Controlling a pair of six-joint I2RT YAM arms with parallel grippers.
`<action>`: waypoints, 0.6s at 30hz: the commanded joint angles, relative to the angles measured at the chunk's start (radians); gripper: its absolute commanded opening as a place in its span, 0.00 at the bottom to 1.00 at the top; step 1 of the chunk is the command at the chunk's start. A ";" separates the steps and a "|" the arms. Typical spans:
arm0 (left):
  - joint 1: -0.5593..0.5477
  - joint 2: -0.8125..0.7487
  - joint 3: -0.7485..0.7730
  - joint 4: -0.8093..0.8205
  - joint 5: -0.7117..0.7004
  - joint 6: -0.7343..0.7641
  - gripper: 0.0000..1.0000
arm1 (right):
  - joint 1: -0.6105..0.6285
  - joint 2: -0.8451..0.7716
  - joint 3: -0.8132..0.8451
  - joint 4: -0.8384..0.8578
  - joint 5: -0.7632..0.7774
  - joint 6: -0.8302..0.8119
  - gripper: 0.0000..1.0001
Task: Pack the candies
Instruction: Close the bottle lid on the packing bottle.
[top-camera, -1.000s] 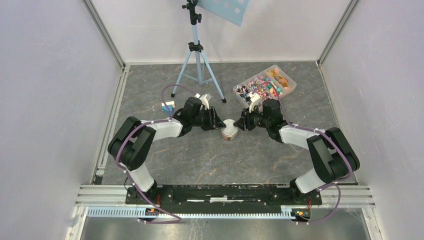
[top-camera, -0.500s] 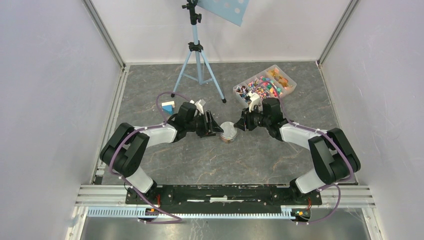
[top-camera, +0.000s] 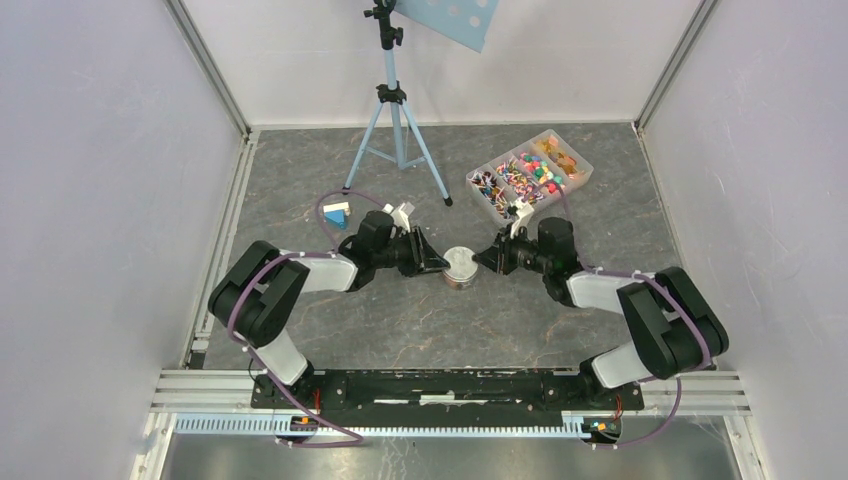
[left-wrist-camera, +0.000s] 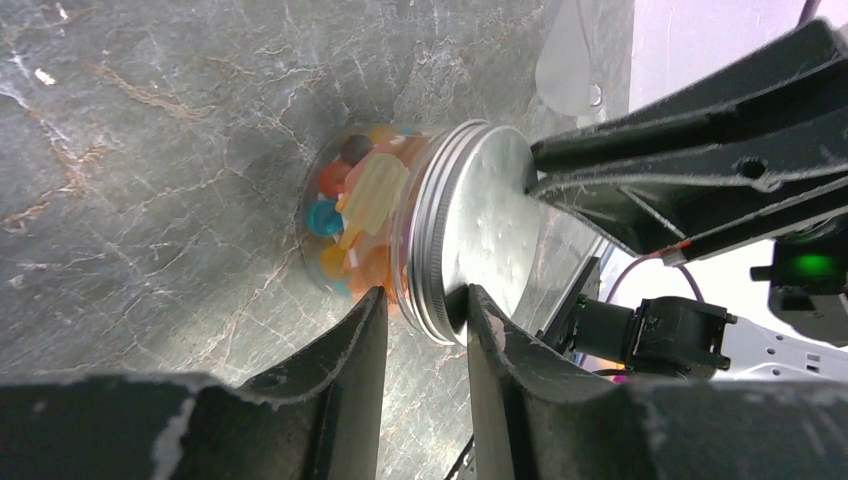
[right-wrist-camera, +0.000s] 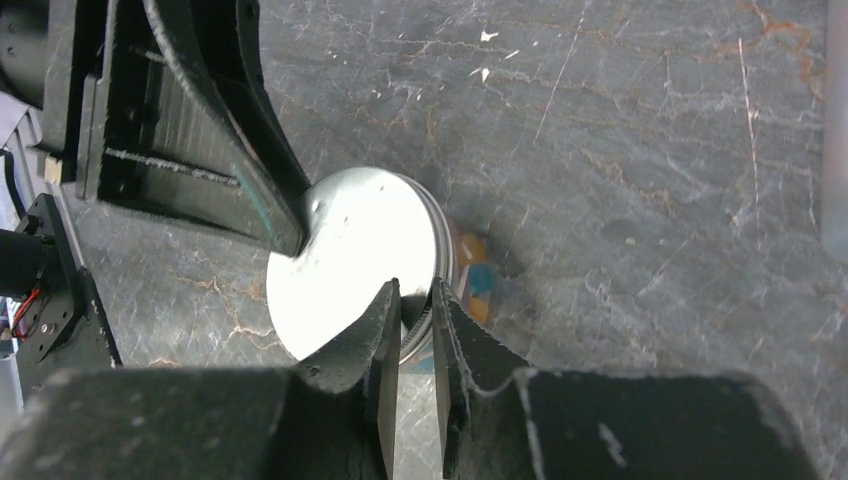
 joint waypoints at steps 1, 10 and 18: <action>-0.012 0.060 0.015 -0.126 -0.073 0.040 0.30 | 0.017 -0.040 -0.150 0.009 0.031 0.075 0.21; -0.010 0.102 0.005 -0.132 -0.105 0.064 0.29 | 0.017 -0.038 -0.241 0.130 0.042 0.167 0.21; 0.027 -0.038 0.169 -0.357 -0.103 0.133 0.51 | 0.009 -0.166 -0.094 -0.120 0.110 0.089 0.55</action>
